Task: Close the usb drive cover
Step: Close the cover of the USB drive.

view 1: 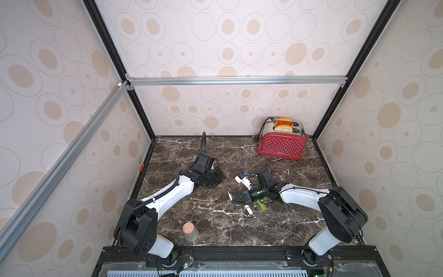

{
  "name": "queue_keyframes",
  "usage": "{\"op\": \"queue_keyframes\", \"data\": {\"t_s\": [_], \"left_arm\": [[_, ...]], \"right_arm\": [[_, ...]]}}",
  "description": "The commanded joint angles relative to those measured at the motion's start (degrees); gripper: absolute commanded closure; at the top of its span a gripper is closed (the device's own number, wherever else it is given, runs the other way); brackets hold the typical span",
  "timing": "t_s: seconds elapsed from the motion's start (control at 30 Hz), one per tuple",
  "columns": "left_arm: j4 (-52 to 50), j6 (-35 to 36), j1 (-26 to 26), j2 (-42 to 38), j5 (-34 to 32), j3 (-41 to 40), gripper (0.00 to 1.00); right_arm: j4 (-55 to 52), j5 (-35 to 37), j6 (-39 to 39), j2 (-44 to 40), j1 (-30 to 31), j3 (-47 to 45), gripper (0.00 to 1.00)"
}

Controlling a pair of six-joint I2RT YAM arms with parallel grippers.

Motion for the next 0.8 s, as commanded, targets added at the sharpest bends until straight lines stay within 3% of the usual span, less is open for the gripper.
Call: {"op": "queue_keyframes", "data": {"t_s": [0.0, 0.77], "left_arm": [[0.37, 2.34, -0.43, -0.71, 0.81, -0.79, 1.0], [2.47, 2.31, -3.75, -2.99, 0.13, -4.97, 1.0]], "right_arm": [[-0.57, -0.7, -1.15, 1.05, 0.38, 1.76, 1.0], [-0.27, 0.52, -1.51, 3.36, 0.33, 3.61, 1.0]]}}
